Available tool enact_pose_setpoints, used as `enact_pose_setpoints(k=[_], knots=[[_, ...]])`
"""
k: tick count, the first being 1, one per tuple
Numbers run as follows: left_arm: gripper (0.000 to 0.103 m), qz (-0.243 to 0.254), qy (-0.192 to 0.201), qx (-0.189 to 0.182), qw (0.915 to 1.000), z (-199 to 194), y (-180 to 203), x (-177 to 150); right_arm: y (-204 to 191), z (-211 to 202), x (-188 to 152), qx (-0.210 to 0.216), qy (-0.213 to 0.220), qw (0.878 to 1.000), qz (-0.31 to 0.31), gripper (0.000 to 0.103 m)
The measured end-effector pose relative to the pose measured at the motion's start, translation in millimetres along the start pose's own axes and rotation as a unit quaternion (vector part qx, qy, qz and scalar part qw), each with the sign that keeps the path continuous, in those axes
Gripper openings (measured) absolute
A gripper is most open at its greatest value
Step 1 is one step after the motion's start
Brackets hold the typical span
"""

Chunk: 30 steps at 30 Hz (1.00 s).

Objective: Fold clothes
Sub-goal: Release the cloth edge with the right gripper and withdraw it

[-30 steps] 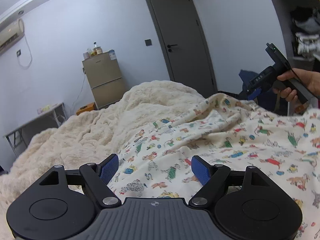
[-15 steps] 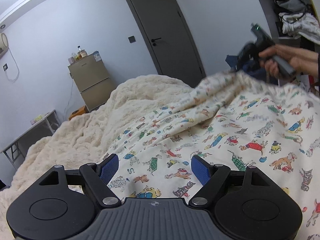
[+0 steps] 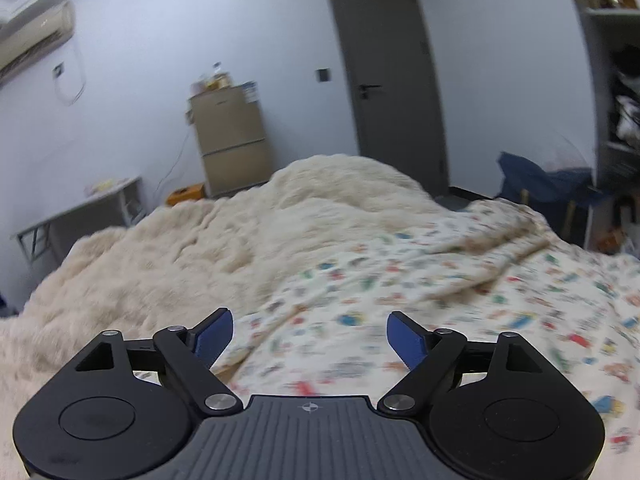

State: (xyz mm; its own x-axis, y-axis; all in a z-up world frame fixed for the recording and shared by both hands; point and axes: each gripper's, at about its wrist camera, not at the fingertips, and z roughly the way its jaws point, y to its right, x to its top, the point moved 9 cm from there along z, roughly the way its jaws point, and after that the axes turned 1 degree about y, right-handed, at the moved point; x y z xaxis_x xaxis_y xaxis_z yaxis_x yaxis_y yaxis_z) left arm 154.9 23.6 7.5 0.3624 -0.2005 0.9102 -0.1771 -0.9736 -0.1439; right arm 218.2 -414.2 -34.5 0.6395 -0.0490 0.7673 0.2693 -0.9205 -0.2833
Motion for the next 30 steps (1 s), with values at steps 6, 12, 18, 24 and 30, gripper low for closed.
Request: enact_pose_setpoints(k=[6, 12, 18, 24, 30], knots=[[0.083, -0.057, -0.064, 0.023, 0.9961, 72, -87, 4, -35, -17, -29, -0.016, -0.020, 0.996, -0.082, 0.080], [0.081, 0.027, -0.097, -0.018, 0.9947, 143, -106, -1, -82, 23, 19, -0.017, 0.014, 0.973, -0.228, 0.076], [0.080, 0.107, -0.156, -0.013, 0.9819, 181, -151, -39, -120, 83, 55, 0.014, -0.043, 0.949, -0.310, 0.073], [0.081, -0.039, -0.213, 0.038, 0.9756, 210, -287, -72, -120, 125, 107, 0.076, -0.085, 0.951, -0.286, 0.074], [0.081, -0.088, -0.313, -0.004, 0.9457, 239, -335, -114, -121, 175, 134, 0.161, -0.127, 0.945, -0.253, 0.075]])
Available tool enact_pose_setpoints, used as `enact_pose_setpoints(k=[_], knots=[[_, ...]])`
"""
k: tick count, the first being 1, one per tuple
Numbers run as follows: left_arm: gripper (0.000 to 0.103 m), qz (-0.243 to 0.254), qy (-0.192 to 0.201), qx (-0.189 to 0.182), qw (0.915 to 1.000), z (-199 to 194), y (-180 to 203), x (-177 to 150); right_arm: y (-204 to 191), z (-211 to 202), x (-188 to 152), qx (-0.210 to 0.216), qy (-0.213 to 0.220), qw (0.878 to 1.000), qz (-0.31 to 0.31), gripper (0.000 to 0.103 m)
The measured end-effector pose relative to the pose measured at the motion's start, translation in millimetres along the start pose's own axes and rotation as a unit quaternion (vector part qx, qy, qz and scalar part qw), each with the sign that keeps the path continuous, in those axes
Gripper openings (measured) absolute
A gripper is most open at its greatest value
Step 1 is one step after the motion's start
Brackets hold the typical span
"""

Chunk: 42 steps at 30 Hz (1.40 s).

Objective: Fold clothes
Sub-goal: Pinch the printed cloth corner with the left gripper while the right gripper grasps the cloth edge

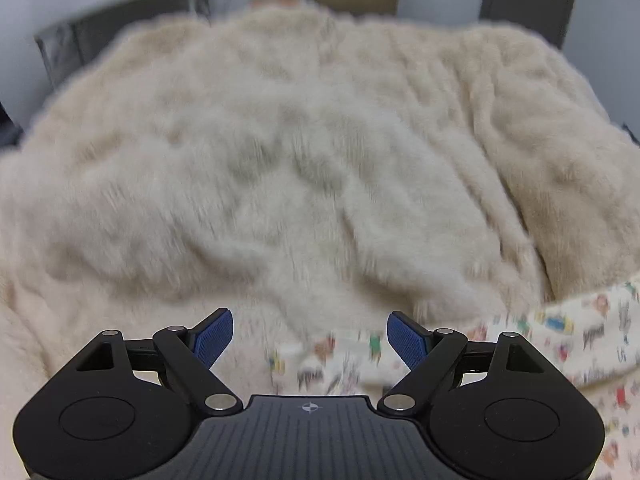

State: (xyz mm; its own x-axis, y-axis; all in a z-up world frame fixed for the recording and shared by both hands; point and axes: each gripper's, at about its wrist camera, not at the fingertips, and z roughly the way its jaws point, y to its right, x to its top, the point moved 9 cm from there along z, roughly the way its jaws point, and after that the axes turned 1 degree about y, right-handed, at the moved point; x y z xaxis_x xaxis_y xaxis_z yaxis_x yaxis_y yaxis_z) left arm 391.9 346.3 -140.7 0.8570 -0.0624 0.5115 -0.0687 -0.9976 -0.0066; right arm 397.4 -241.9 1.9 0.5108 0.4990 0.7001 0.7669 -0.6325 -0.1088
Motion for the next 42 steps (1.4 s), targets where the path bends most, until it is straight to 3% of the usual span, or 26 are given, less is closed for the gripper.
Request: enact_pose_setpoints(k=[2, 4, 5, 7, 8, 9, 10, 13, 15, 17, 21, 23, 24, 25, 27, 30, 35, 37, 40, 42], knots=[[0.081, -0.015, -0.043, 0.019, 0.9988, 18, -14, -8, 3, 18, 4, 0.023, -0.013, 1.000, 0.000, 0.075], [0.078, -0.091, -0.077, 0.006, 0.9928, 34, -34, -17, 8, 34, 7, 0.038, -0.025, 0.999, 0.005, 0.074], [0.070, -0.135, -0.087, -0.010, 0.9869, 41, -44, -21, 10, 46, 6, 0.056, -0.036, 0.998, 0.014, 0.073], [0.049, -0.215, -0.080, -0.079, 0.9701, 50, -53, -24, 11, 57, 2, 0.106, -0.053, 0.992, 0.033, 0.048], [0.028, -0.220, -0.074, -0.109, 0.9666, 51, -52, -22, 10, 60, 1, 0.134, -0.059, 0.988, 0.040, 0.038], [0.002, -0.209, -0.070, -0.128, 0.9669, 49, -49, -18, 8, 61, -2, 0.149, -0.061, 0.986, 0.044, 0.015], [0.002, -0.197, -0.068, -0.144, 0.9674, 45, -46, -12, 4, 60, -2, 0.174, -0.056, 0.982, 0.045, 0.001], [0.001, -0.182, -0.012, -0.182, 0.9662, 13, -53, 19, 6, 42, 12, 0.210, -0.010, 0.977, 0.037, 0.000], [0.001, -0.200, 0.038, -0.206, 0.9573, -15, -69, 44, 17, 27, 25, 0.221, 0.030, 0.974, 0.047, 0.000], [0.001, -0.206, 0.071, -0.199, 0.9555, -36, -86, 64, 34, 16, 38, 0.215, 0.062, 0.972, 0.063, 0.000], [0.002, -0.234, 0.109, -0.179, 0.9494, -47, -108, 94, 53, 24, 40, 0.176, 0.065, 0.980, 0.069, 0.001], [0.002, -0.221, 0.099, -0.167, 0.9557, -37, -97, 101, 48, 31, 36, 0.165, 0.059, 0.983, 0.062, 0.018], [0.002, -0.211, 0.089, -0.161, 0.9601, -31, -90, 101, 42, 34, 32, 0.173, 0.046, 0.982, 0.055, 0.042], [0.002, -0.203, 0.080, -0.156, 0.9633, -25, -85, 101, 36, 39, 32, 0.179, 0.039, 0.982, 0.049, 0.057], [0.002, -0.193, 0.064, -0.154, 0.9669, -13, -74, 99, 15, 43, 27, 0.204, 0.029, 0.979, 0.013, 0.055], [0.001, -0.201, 0.069, -0.150, 0.9656, -10, -74, 96, -17, 30, 21, 0.199, 0.028, 0.978, -0.053, 0.055], [0.002, -0.227, 0.101, -0.149, 0.9572, -25, -87, 104, -68, 4, 14, 0.211, 0.039, 0.967, -0.137, 0.050], [0.001, -0.227, 0.109, -0.150, 0.9561, -33, -87, 105, -81, 4, 9, 0.203, 0.034, 0.964, -0.167, 0.040], [0.002, -0.222, 0.113, -0.147, 0.9573, -41, -85, 106, -96, 20, -6, 0.156, 0.007, 0.962, -0.225, 0.020], [0.002, -0.222, 0.114, -0.146, 0.9573, -45, -86, 106, -98, 30, -11, 0.138, -0.003, 0.960, -0.243, 0.013]])
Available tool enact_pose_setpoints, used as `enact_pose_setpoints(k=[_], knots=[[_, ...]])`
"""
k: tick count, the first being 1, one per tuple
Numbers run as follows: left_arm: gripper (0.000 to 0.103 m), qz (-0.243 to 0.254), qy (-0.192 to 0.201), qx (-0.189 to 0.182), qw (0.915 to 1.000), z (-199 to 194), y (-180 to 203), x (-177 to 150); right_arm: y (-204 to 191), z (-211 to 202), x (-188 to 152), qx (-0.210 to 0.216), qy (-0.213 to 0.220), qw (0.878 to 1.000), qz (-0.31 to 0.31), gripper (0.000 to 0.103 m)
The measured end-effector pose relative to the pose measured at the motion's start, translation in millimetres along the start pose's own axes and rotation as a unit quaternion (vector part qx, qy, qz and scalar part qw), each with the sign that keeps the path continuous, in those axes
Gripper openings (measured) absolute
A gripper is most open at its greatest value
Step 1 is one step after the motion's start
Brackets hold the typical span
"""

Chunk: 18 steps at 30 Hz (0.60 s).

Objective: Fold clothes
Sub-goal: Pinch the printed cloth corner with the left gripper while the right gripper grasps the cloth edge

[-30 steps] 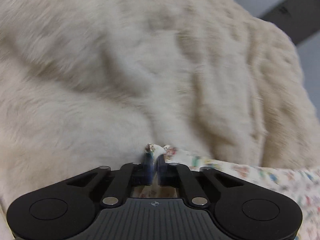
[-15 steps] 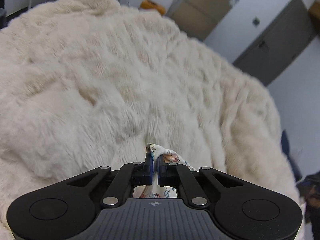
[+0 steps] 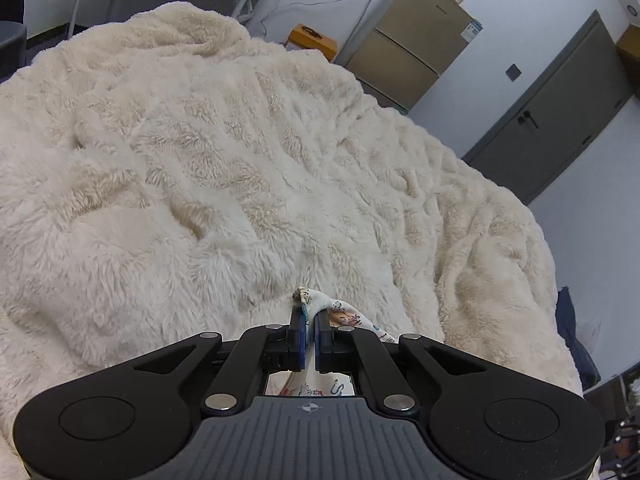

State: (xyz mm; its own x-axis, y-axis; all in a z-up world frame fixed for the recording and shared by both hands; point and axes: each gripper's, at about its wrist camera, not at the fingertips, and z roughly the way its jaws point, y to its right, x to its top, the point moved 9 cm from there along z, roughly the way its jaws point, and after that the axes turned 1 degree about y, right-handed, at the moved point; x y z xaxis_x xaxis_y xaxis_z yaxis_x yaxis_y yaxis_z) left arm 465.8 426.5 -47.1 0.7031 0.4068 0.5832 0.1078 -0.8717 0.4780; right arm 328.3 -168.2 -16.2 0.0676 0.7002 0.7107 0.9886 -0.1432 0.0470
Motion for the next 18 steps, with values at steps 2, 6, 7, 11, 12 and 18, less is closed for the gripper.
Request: enact_pose_setpoints(k=[2, 6, 7, 11, 12, 18], knots=[[0.002, -0.001, 0.002, 0.000, 1.0000, -4, 0, 1, 2, 6, -1, -0.003, 0.000, 1.000, -0.003, 0.000], [0.002, 0.004, 0.002, 0.001, 1.0000, -11, 0, 1, 17, -1, 6, -0.022, 0.033, 0.999, 0.022, 0.000], [0.002, 0.003, 0.004, 0.000, 1.0000, -11, 0, 2, 25, -5, 7, -0.034, 0.042, 0.998, 0.029, 0.000], [0.002, -0.001, 0.013, -0.003, 0.9999, -14, 2, 7, 53, -21, 12, -0.079, 0.073, 0.992, 0.066, 0.000], [0.002, 0.000, 0.013, -0.005, 0.9999, -14, 3, 7, 61, -22, 11, -0.082, 0.074, 0.990, 0.083, 0.000], [0.002, 0.003, 0.007, -0.006, 0.9999, -10, 6, 7, 74, -20, -2, -0.004, 0.057, 0.990, 0.126, 0.020]])
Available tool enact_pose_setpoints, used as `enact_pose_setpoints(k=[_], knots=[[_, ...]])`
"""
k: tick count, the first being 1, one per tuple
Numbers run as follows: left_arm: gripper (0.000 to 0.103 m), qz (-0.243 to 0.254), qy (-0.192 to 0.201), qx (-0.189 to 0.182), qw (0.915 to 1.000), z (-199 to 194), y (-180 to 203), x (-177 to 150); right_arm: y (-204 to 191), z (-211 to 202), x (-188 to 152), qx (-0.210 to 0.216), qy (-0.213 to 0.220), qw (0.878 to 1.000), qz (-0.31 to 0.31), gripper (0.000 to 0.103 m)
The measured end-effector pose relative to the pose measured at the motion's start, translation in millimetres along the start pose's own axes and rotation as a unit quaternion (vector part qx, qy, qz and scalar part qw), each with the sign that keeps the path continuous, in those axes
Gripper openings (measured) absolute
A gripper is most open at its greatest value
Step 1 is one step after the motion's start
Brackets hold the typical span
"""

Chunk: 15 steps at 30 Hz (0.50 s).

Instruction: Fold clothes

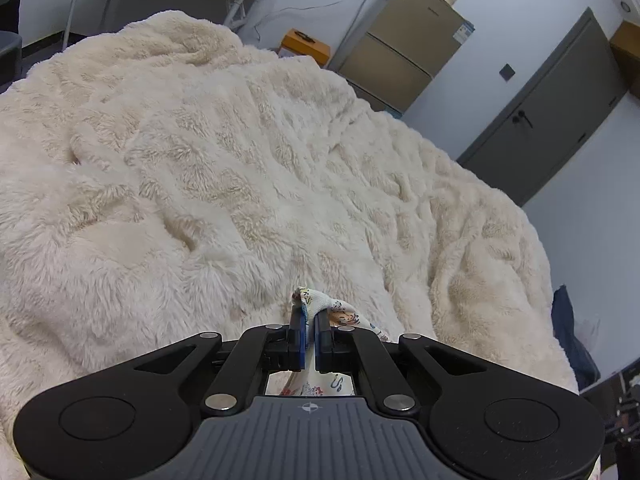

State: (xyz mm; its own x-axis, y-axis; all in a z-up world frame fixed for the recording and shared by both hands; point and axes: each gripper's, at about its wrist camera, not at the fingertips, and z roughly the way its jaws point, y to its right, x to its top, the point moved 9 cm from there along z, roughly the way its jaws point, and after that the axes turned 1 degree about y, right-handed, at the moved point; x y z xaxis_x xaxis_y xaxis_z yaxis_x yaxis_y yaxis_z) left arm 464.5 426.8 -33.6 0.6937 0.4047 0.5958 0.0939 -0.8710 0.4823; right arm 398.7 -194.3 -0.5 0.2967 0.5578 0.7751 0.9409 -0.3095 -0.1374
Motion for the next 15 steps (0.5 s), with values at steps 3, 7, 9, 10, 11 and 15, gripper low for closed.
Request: enact_pose_setpoints(k=[3, 7, 9, 10, 11, 15], knots=[[0.002, -0.012, 0.016, -0.006, 0.9998, -6, -2, 4, 34, 1, 8, -0.003, 0.033, 0.995, 0.092, 0.019], [0.002, -0.014, 0.036, -0.019, 0.9991, -22, 1, 9, 42, 4, 11, 0.015, 0.039, 0.993, 0.114, 0.019], [0.002, -0.007, 0.036, -0.018, 0.9991, -30, 3, 8, 28, 10, 10, 0.031, 0.028, 0.995, 0.091, 0.013], [0.002, -0.004, 0.035, -0.016, 0.9992, -32, 2, 6, 18, 14, 9, 0.038, 0.020, 0.996, 0.077, 0.000], [0.002, -0.003, 0.035, -0.015, 0.9993, -34, 1, 5, 2, 18, 8, 0.051, 0.012, 0.997, 0.057, 0.000], [0.002, -0.006, 0.033, -0.016, 0.9993, -38, -3, 0, -66, 25, -3, 0.131, -0.027, 0.991, -0.029, 0.000]])
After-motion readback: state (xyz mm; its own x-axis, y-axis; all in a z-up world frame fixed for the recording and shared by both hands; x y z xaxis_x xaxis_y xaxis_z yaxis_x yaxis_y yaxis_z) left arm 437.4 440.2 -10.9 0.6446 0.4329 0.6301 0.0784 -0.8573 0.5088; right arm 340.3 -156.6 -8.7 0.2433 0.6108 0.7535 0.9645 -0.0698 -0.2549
